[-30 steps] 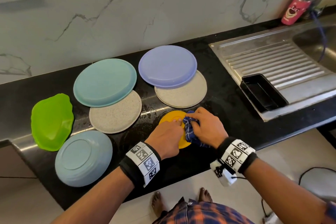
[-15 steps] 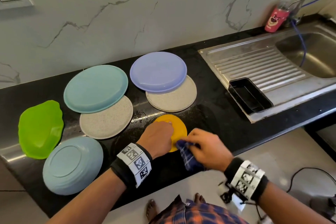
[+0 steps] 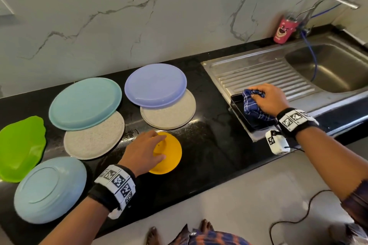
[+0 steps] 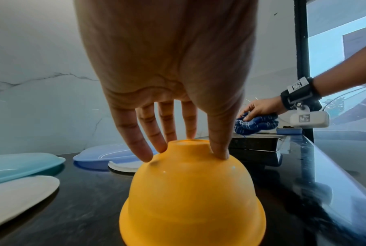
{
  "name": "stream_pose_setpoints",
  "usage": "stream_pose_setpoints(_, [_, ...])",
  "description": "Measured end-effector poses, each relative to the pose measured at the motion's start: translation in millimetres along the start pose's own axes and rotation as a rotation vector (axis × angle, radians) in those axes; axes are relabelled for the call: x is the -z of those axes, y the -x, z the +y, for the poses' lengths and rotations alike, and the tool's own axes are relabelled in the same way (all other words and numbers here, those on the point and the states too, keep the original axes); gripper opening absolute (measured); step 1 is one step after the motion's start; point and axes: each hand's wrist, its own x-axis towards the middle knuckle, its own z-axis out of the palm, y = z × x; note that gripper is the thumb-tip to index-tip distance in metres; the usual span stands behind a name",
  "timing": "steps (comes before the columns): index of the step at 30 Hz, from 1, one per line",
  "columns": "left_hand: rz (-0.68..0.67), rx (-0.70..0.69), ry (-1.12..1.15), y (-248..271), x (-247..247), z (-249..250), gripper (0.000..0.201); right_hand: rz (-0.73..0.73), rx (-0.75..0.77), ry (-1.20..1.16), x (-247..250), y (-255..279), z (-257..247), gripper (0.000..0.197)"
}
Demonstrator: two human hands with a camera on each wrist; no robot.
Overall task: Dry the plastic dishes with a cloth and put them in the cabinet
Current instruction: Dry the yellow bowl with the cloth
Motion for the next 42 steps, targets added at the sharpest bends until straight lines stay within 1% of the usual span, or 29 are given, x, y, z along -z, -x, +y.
stream_pose_setpoints(3, [-0.006,0.010,0.004,-3.6,-0.8,-2.3,0.062,-0.070,-0.048,0.021,-18.1,-8.5,13.7,0.030])
stream_pose_setpoints(7, [-0.017,0.029,-0.001,-7.0,1.7,-3.3,0.060,-0.120,-0.047,0.044,-35.3,-5.4,19.9,0.030])
stream_pose_setpoints(10, [0.006,0.032,0.035,-6.7,2.3,1.3,0.061,-0.092,-0.055,0.024,-31.4,-3.7,19.9,0.031])
stream_pose_setpoints(12, [0.066,0.032,0.148,-5.0,2.6,4.7,0.063,-0.026,-0.030,0.022,-20.8,-3.4,15.7,0.031])
stream_pose_setpoints(14, [0.133,0.068,0.318,-4.1,3.6,9.8,0.064,0.033,0.051,0.027,-8.7,-0.6,7.0,0.030])
stream_pose_setpoints(16, [0.193,0.123,0.562,-4.6,4.7,18.5,0.053,0.044,0.155,-0.003,1.2,5.5,-8.0,0.030])
stream_pose_setpoints(17, [0.211,0.150,0.737,-4.5,5.2,25.0,0.046,0.022,0.214,-0.032,4.5,9.9,-17.4,0.031])
stream_pose_setpoints(19, [0.206,0.208,1.168,-4.3,5.5,39.8,0.035,-0.101,0.325,-0.106,6.9,21.6,-37.8,0.033])
stream_pose_setpoints(20, [0.171,0.252,1.368,-3.9,5.6,46.7,0.031,-0.191,0.359,-0.151,5.4,28.9,-48.5,0.034])
stream_pose_setpoints(21, [0.134,0.300,1.516,-2.3,4.3,51.9,0.029,-0.288,0.377,-0.201,2.6,37.0,-59.7,0.036])
stream_pose_setpoints(22, [0.098,0.343,1.602,-0.6,1.5,55.6,0.027,-0.373,0.389,-0.248,-1.7,45.2,-70.5,0.040])
stream_pose_setpoints(23, [0.065,0.376,1.639,0.9,-3.1,58.3,0.025,-0.437,0.401,-0.282,-7.7,53.2,-80.3,0.043])
stream_pose_setpoints(25, [-0.004,0.420,1.647,4.7,-15.1,60.8,0.023,-0.523,0.430,-0.314,-21.4,68.1,-97.7,0.049])
stream_pose_setpoints(28, [-0.064,0.468,1.629,9.5,-32.3,60.8,0.024,-0.605,0.464,-0.295,-38.3,85.4,-118.6,0.052])
stream_pose_setpoints(30, [-0.100,0.442,1.611,14.3,-38.7,59.5,0.025,-0.643,0.504,-0.212,-45.1,93.5,-131.0,0.054])
stream_pose_setpoints(32, [-0.122,0.386,1.550,18.3,-43.0,57.7,0.026,-0.675,0.561,-0.120,-49.2,99.6,-141.0,0.051])
stream_pose_setpoints(34, [-0.096,0.356,1.428,19.6,-47.3,54.2,0.023,-0.695,0.601,-0.067,-51.9,103.8,-149.6,0.047])
stream_pose_setpoints(36, [-0.029,0.334,1.245,18.9,-50.4,48.4,0.021,-0.698,0.613,-0.052,-53.8,106.2,-156.5,0.045])
stream_pose_setpoints(38, [0.031,0.322,1.092,18.9,-49.0,41.9,0.026,-0.691,0.620,-0.038,-55.7,107.0,-163.9,0.048])
stream_pose_setpoints(40, [0.094,0.351,1.032,20.1,-45.4,32.9,0.030,-0.688,0.619,-0.016,-55.5,106.3,-169.3,0.050])
stream_pose_setpoints(42, [0.129,0.404,1.059,21.8,-42.5,22.6,0.029,-0.670,0.588,-0.018,-52.1,103.2,-170.7,0.047])
